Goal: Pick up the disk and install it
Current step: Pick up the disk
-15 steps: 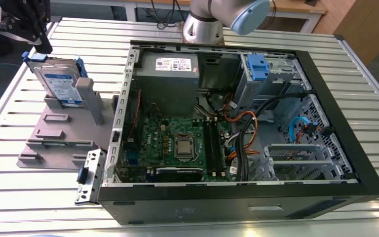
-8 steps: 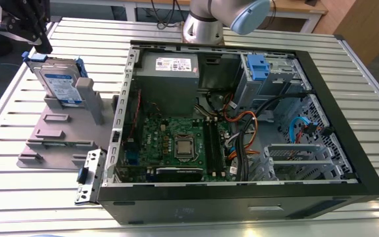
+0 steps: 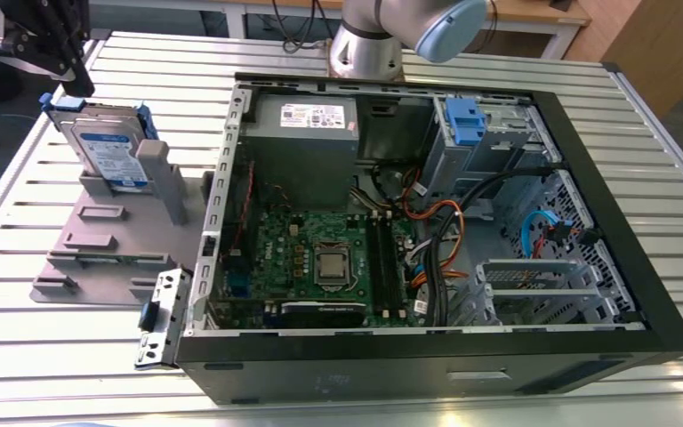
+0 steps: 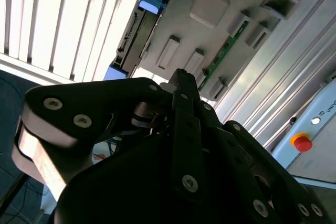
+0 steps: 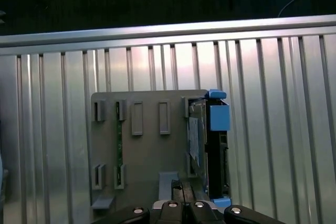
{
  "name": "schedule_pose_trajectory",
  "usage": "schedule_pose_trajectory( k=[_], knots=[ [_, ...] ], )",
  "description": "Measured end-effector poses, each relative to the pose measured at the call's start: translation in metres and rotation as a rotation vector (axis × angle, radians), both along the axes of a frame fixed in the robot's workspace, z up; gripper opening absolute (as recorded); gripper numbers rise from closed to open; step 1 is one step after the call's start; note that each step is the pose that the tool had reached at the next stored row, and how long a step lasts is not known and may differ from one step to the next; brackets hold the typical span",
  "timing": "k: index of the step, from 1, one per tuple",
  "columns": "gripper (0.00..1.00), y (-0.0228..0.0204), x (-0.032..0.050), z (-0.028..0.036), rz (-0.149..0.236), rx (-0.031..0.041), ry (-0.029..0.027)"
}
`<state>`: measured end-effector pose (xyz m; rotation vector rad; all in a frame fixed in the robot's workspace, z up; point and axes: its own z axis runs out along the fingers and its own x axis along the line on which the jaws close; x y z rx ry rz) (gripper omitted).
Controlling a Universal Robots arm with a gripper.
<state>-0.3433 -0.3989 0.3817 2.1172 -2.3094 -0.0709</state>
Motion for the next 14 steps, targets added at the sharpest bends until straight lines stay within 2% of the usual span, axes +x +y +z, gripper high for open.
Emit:
schedule_pose_trajectory(
  k=[14],
  knots=[
    [0.11, 0.0, 0.0, 0.0, 0.021, 0.0, 0.0]
  ],
)
